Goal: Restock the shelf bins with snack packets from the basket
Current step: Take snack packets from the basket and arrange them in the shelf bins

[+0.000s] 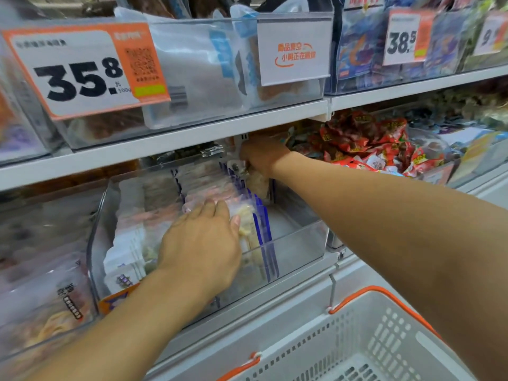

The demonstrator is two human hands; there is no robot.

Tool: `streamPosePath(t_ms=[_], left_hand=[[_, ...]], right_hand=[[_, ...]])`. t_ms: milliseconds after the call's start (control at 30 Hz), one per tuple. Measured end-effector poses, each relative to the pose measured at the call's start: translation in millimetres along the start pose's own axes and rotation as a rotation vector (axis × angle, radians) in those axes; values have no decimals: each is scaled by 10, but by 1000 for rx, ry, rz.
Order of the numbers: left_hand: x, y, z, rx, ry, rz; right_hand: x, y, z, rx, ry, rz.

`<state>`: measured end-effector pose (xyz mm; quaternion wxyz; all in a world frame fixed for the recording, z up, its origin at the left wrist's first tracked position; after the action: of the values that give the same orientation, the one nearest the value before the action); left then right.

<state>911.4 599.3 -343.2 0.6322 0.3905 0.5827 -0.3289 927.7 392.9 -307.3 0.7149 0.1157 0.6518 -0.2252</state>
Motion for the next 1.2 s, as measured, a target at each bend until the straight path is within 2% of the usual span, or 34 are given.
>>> streamPosePath(t_ms=[367, 467, 533, 600, 667, 733, 767, 800, 833, 867, 900, 933, 1000, 1033, 1067, 1100, 1200], left_hand=[[27, 9, 28, 20, -15, -15], [12, 19, 22, 18, -21, -46], [2, 19, 17, 18, -11, -52], [-97, -11, -16, 36, -91, -14], [-305, -127, -108, 151, -305, -9], [-476, -336, -278, 395, -467, -121], [-499, -447, -358, 518, -467, -176], [-428, -566, -423, 630, -400, -208], [-283, -690, -479, 726, -274, -195], [-65, -810, -527, 797, -95, -138], [211, -908, -588, 838, 112, -51], [497, -963, -639, 850, 307, 54], [997, -1008, -737, 827, 604, 232], [1156, -1026, -781, 815, 680, 279], [1259, -1054, -816, 807, 718, 300], [1331, -1090, -850, 806, 742, 304], [1402, -1205, -918, 820, 793, 286]], right_hand=[[148, -33, -39, 72, 14, 215], [20, -62, -158, 123, -59, 243], [-61, -131, -355, 114, -163, 274], [-122, -211, -697, 113, -310, 307], [-160, -254, -1151, 89, -487, 313], [-227, -202, -1701, 46, -728, 322], [-199, -175, -1937, 42, -835, 343], [-87, -144, -2139, 52, -890, 410], [119, -115, -2290, 80, -873, 503], [442, -61, -2410, 139, -774, 581], [865, 15, -2517, 200, -595, 640], [1346, 109, -2627, 247, -336, 691], [2426, 385, -2971, 308, 426, 721], [2879, 525, -3255, 327, 793, 668], [3215, 644, -3532, 329, 1054, 624], [3452, 766, -3747, 313, 1175, 607], [3799, 1119, -4041, 294, 1192, 648]])
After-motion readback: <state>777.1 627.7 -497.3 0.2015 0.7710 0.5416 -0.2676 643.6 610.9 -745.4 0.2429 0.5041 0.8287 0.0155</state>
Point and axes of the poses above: each hand's wrist, its own z-axis towards the middle knuckle, its own x-axis out of the palm, y = z × x, the point moved 6 cm from there along z, towards the middle knuckle, and after that the axes turned 9 degrees about y, right-handed, at the moved point
